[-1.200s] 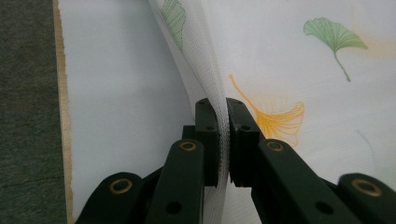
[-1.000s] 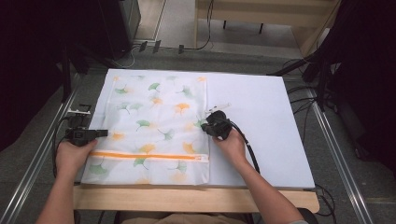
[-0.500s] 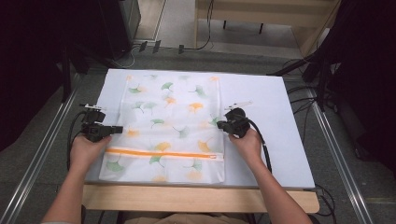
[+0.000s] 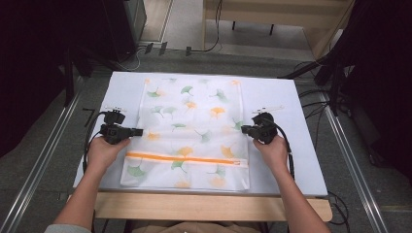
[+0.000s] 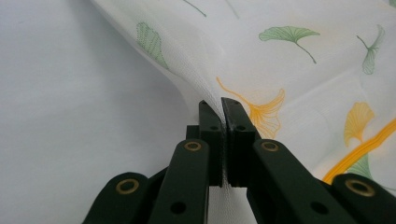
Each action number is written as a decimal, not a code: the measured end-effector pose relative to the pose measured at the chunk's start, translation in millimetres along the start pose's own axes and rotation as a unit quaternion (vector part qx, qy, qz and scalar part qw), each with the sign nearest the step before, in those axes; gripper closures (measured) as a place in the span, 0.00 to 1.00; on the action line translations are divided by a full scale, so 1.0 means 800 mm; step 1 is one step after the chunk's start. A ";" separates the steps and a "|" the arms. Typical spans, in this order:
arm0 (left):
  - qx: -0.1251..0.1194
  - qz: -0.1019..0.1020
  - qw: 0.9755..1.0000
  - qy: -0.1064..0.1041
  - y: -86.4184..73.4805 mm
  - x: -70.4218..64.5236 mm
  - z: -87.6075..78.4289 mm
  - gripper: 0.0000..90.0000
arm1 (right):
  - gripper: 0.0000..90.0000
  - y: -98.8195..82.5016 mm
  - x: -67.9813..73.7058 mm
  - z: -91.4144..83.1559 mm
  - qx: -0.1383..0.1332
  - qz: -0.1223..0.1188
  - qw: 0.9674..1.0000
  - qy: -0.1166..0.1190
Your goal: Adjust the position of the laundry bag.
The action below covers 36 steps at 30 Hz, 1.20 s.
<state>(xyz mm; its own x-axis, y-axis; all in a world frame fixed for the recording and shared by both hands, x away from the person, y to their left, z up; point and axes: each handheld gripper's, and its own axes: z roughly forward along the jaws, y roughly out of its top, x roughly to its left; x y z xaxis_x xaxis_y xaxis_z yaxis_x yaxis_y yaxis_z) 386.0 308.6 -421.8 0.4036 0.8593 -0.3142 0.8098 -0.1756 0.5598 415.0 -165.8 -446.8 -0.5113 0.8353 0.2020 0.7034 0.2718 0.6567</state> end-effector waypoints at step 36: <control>0.042 0.034 0.998 -0.019 0.006 -0.027 0.032 0.65 | 0.76 -0.013 -0.050 -0.018 -0.003 0.036 0.999 -0.014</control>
<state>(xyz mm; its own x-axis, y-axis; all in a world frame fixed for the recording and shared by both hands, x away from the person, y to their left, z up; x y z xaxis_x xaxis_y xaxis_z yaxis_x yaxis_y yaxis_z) 392.2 276.5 -431.9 0.4730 0.8258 -0.3072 0.8126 -0.2742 0.5142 420.5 -208.9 -451.3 -0.4455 0.8658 0.2281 0.7347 0.2079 0.6457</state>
